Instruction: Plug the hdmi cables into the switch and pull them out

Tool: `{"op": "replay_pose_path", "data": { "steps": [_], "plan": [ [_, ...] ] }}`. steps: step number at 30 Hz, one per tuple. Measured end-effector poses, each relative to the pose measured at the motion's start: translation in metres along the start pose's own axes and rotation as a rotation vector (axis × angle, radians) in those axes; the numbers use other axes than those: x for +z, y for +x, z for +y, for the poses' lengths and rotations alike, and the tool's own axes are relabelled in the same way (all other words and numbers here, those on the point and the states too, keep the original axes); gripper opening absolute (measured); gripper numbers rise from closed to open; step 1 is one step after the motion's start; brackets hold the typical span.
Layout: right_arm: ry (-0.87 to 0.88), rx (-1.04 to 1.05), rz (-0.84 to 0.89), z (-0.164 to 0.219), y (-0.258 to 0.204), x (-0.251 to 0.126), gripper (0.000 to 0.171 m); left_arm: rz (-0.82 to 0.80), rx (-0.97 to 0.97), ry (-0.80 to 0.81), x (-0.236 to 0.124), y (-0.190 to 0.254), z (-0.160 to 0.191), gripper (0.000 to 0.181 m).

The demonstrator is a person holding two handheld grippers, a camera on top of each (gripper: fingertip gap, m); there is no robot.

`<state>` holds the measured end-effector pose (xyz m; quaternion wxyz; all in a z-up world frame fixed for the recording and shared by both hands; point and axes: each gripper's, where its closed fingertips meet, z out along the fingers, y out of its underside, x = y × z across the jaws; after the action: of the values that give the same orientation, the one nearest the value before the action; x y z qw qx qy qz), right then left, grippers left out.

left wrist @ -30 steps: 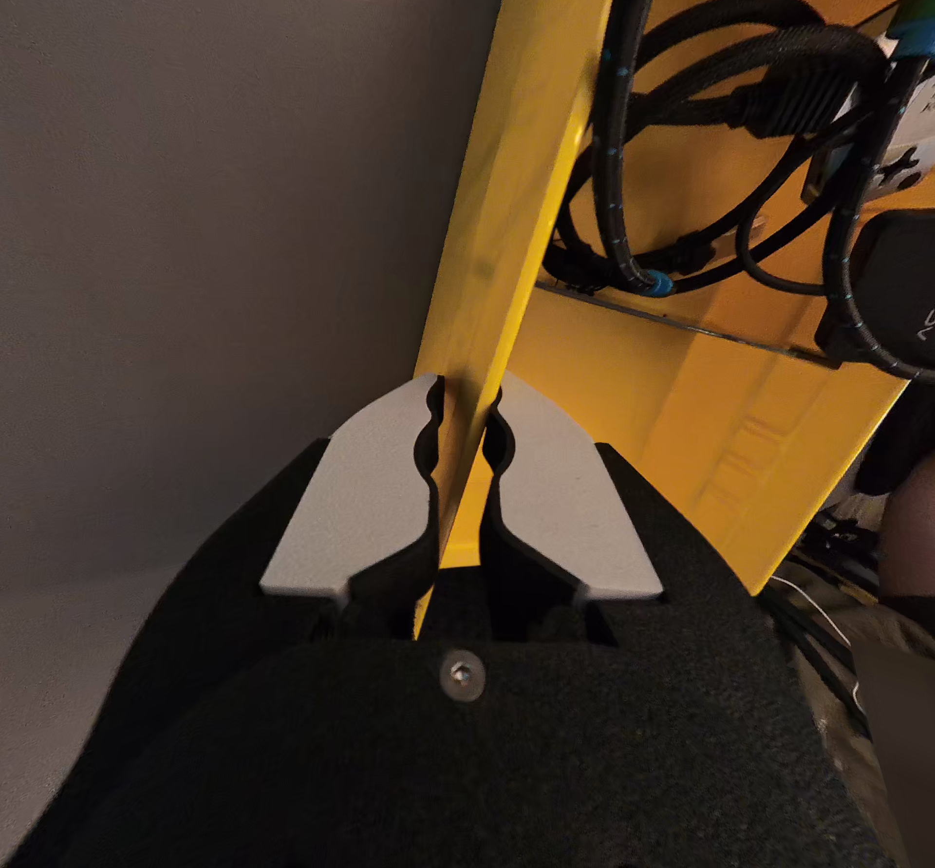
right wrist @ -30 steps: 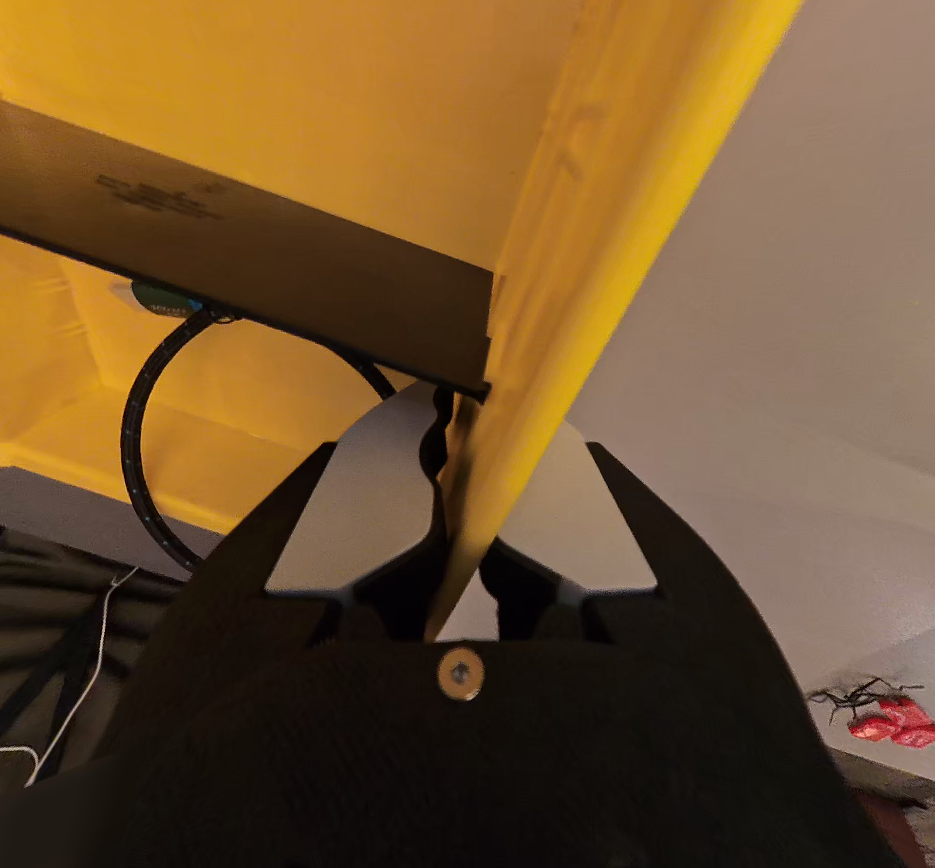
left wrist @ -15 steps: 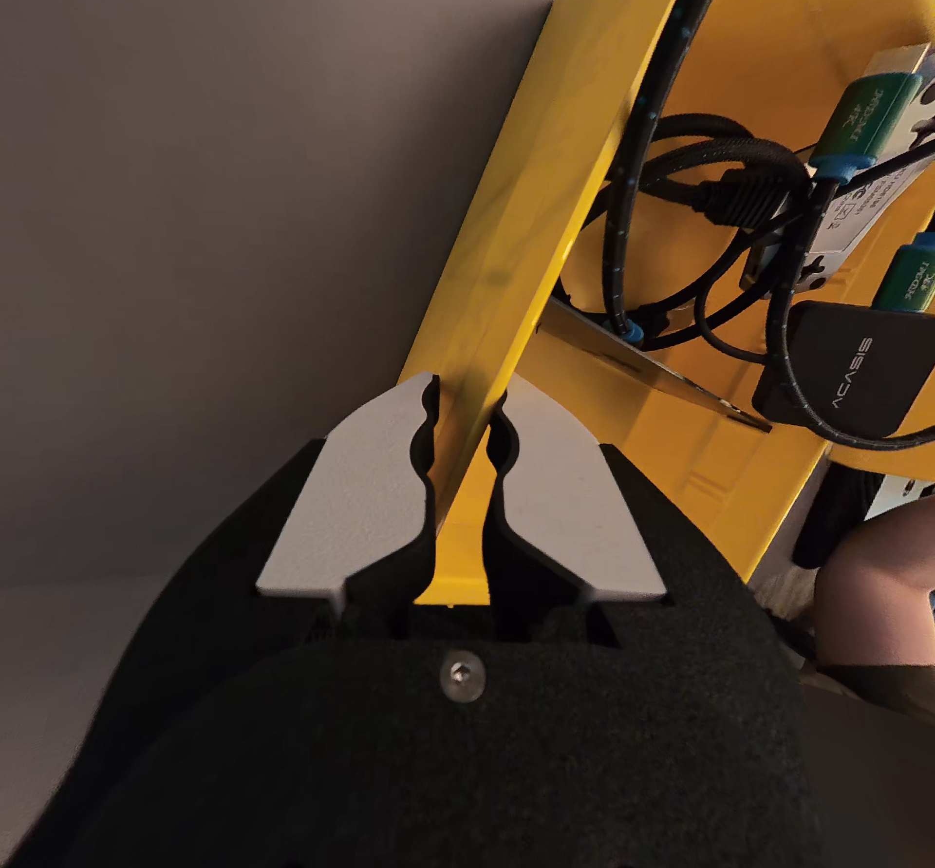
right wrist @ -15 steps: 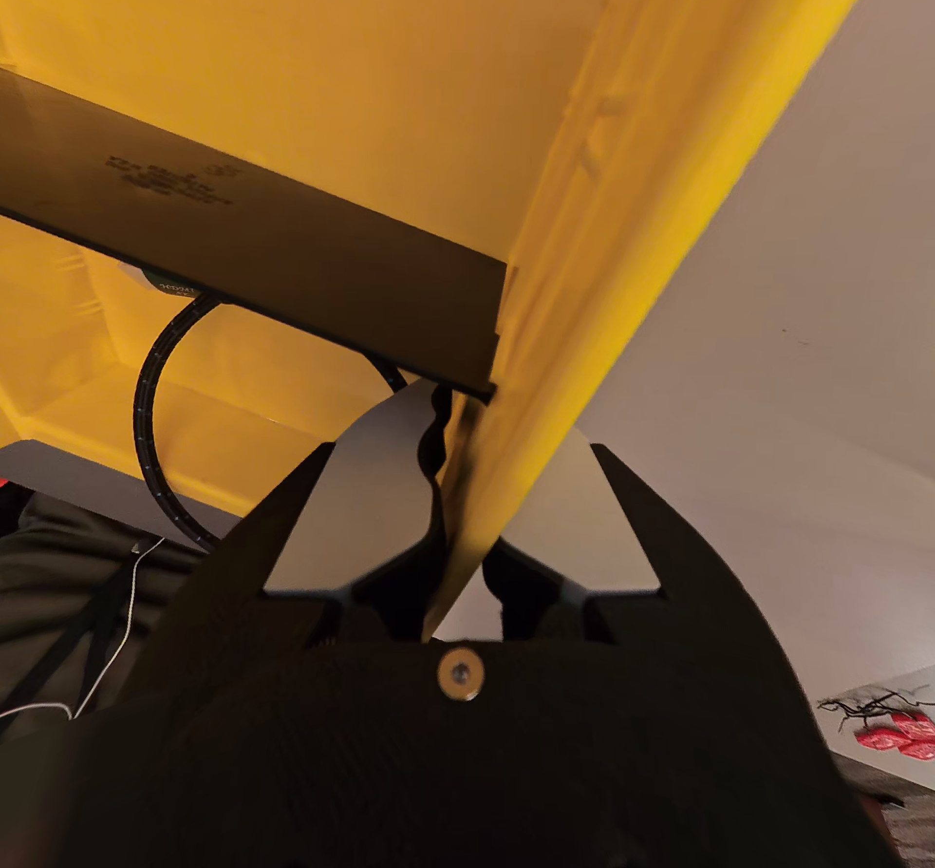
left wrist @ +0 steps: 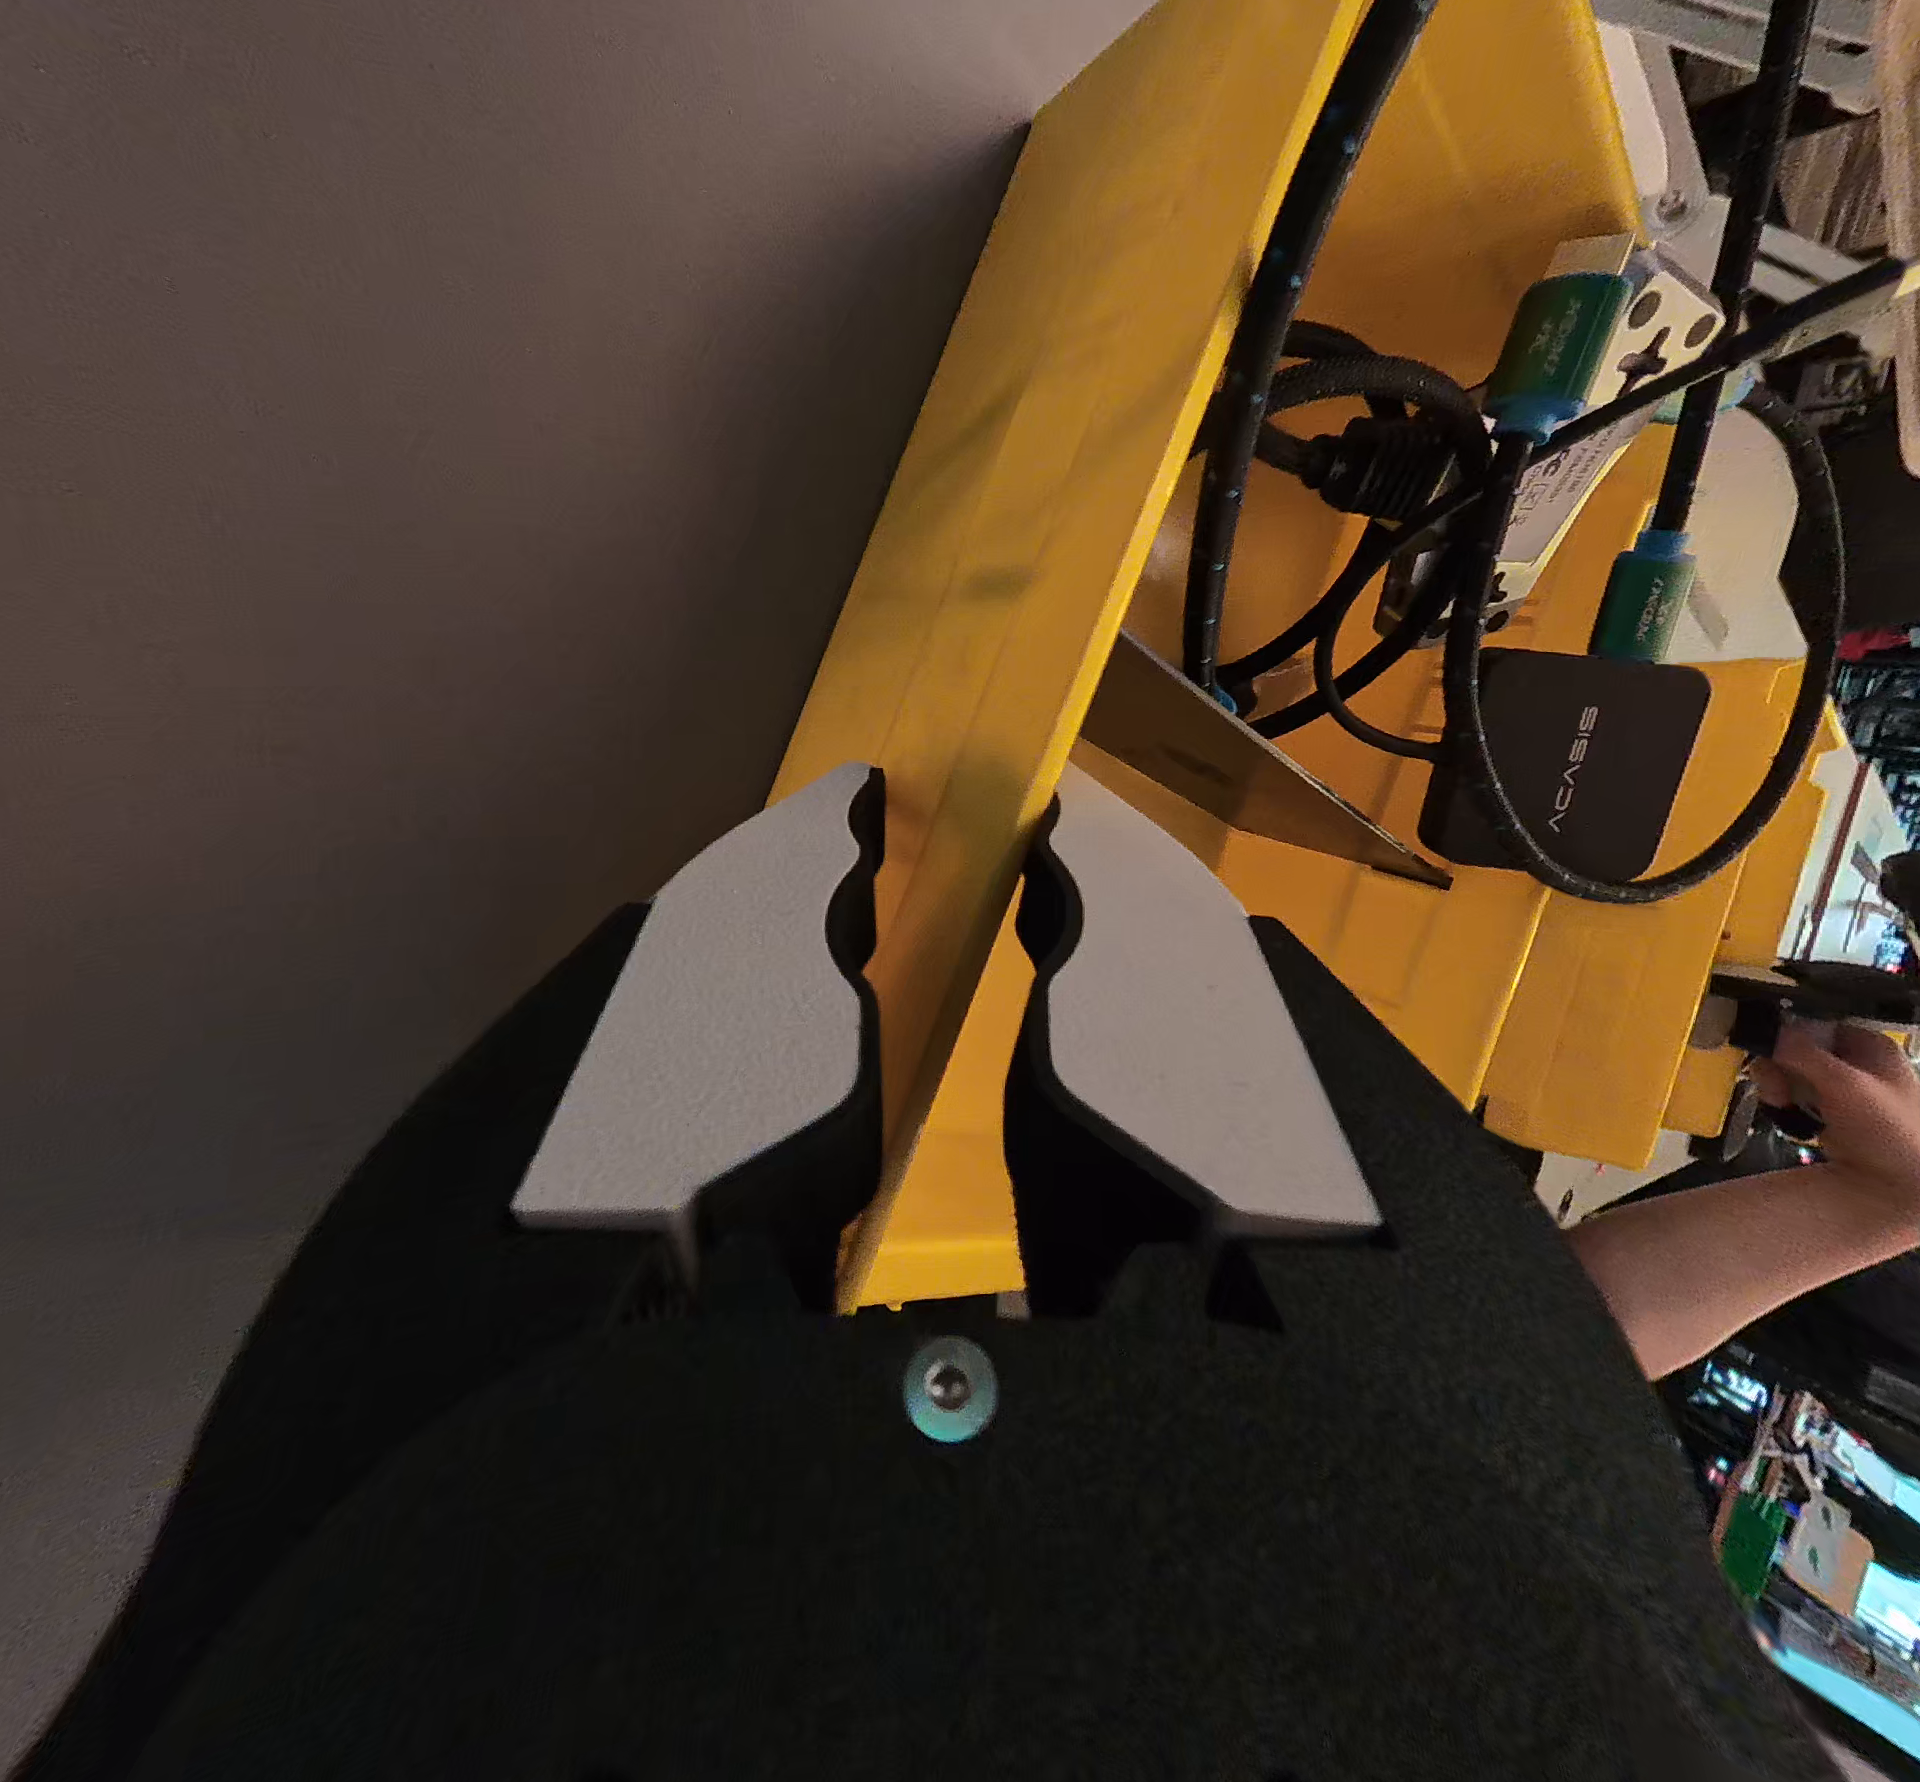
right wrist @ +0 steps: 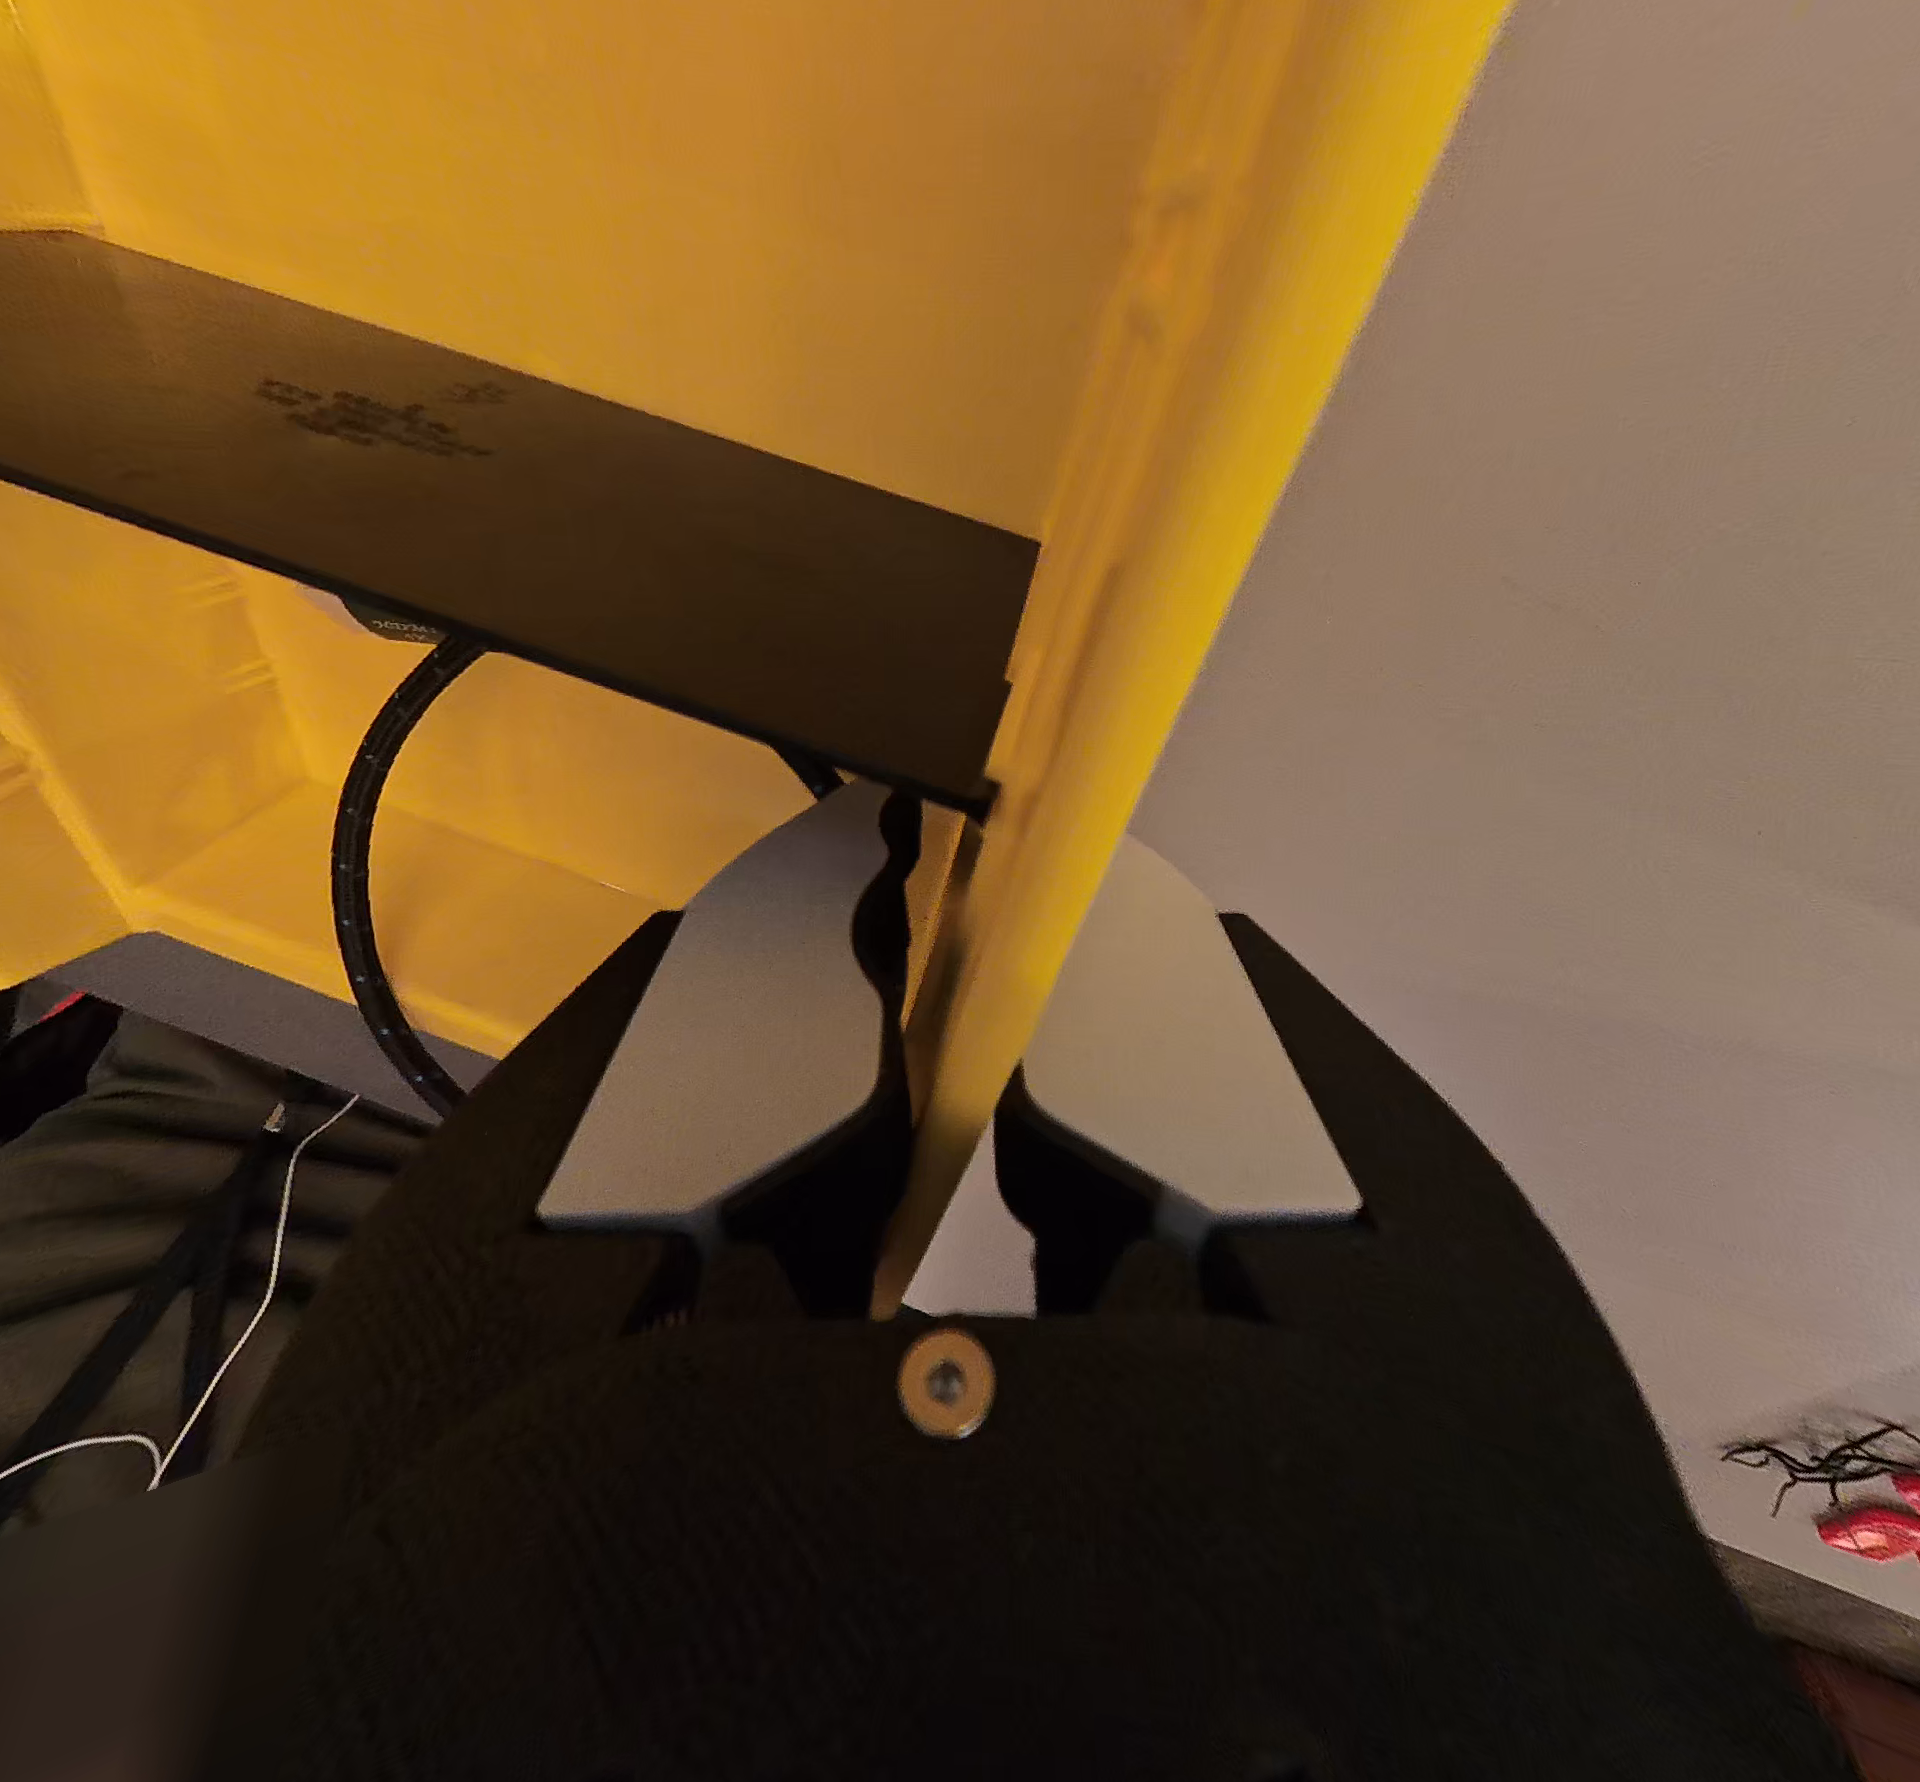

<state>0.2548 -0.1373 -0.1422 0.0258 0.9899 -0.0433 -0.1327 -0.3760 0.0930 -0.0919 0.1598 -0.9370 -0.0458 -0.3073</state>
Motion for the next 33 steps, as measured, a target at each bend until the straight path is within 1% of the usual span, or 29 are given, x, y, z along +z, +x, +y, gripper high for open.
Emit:
{"op": "replay_pose_path", "data": {
  "steps": [9,18,21,28,33],
  "plan": [
    [0.012,0.030,-0.004,0.003,0.009,-0.002,0.012,0.067,-0.111,0.095,0.002,0.004,0.000,0.028],
    [0.025,0.091,0.032,-0.003,0.013,-0.002,0.008,0.076,-0.128,0.104,0.004,0.005,-0.003,0.029],
    [0.022,0.085,0.056,-0.004,0.014,-0.002,0.005,0.080,-0.130,0.111,0.004,0.006,-0.004,0.029],
    [0.027,0.061,0.061,-0.005,0.017,-0.002,0.005,0.081,-0.128,0.115,0.004,0.007,-0.004,0.029],
    [0.032,0.071,0.074,-0.003,0.022,-0.003,0.004,0.128,-0.148,0.115,0.002,0.009,-0.004,0.032]
  ]
}}
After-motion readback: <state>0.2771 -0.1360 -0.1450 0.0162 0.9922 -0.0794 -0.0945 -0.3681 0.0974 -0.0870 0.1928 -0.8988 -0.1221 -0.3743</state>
